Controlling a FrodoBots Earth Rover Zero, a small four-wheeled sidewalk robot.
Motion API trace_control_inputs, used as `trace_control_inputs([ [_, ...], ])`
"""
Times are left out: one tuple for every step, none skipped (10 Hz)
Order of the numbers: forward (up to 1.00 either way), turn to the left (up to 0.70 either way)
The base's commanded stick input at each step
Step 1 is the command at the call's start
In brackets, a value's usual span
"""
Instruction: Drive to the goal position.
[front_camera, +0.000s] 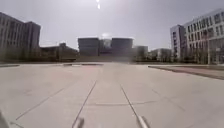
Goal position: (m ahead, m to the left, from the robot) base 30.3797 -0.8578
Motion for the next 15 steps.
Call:
trace_control_inputs([
  [0.70, 0.00],
  [0.70, 0.00],
  [0.70, 0.00],
  [0.70, 0.00],
  [0.70, 0.00],
  [0.70, 0.00],
  [0.70, 0.00],
  [0.70, 0.00],
  [0.70, 0.00],
  [0.70, 0.00],
  [0.70, 0.00],
  [0.70, 0.00],
  [0.70, 0.00],
  [0.70, 0.00],
  [0.70, 0.00],
])
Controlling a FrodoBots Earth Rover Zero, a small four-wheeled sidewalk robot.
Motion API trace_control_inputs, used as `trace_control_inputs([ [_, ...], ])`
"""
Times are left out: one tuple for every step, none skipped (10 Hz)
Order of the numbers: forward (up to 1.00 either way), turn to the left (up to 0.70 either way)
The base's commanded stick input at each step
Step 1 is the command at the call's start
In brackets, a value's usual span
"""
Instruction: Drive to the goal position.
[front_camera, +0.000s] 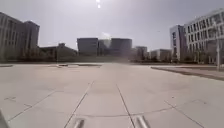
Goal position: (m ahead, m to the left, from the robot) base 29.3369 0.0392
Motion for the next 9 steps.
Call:
trace_control_inputs([
  [0.70, 0.00],
  [0.70, 0.00],
  [0.70, 0.00],
  [0.70, 0.00],
  [0.70, 0.00],
  [0.70, 0.00],
  [0.70, 0.00],
  [0.70, 0.00],
  [0.70, 0.00],
])
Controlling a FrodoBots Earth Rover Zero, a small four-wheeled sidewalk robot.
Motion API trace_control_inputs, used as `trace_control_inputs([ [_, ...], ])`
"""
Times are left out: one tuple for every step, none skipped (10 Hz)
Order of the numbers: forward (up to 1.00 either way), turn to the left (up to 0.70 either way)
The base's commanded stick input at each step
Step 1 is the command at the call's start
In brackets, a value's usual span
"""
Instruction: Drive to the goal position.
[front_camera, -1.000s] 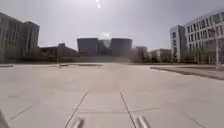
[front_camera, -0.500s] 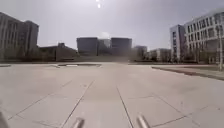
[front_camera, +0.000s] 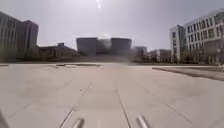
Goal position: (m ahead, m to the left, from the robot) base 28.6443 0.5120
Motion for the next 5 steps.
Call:
trace_control_inputs([
  [0.70, 0.00],
  [0.70, 0.00],
  [0.70, 0.00],
  [0.70, 0.00],
  [0.70, 0.00],
])
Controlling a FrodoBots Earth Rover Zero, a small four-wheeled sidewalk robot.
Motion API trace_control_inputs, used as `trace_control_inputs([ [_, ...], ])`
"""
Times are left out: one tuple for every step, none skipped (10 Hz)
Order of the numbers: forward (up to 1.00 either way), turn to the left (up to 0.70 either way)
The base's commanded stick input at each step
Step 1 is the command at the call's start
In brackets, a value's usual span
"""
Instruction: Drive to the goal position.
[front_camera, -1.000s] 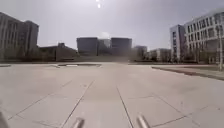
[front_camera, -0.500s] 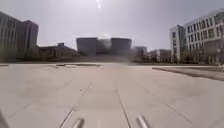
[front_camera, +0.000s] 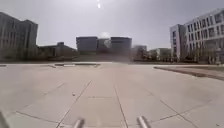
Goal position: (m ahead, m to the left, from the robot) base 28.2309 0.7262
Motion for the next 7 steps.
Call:
trace_control_inputs([
  [0.70, 0.00],
  [0.70, 0.00],
  [0.70, 0.00],
  [0.70, 0.00],
  [0.70, -0.22],
  [0.70, -0.35],
  [0.70, -0.35],
])
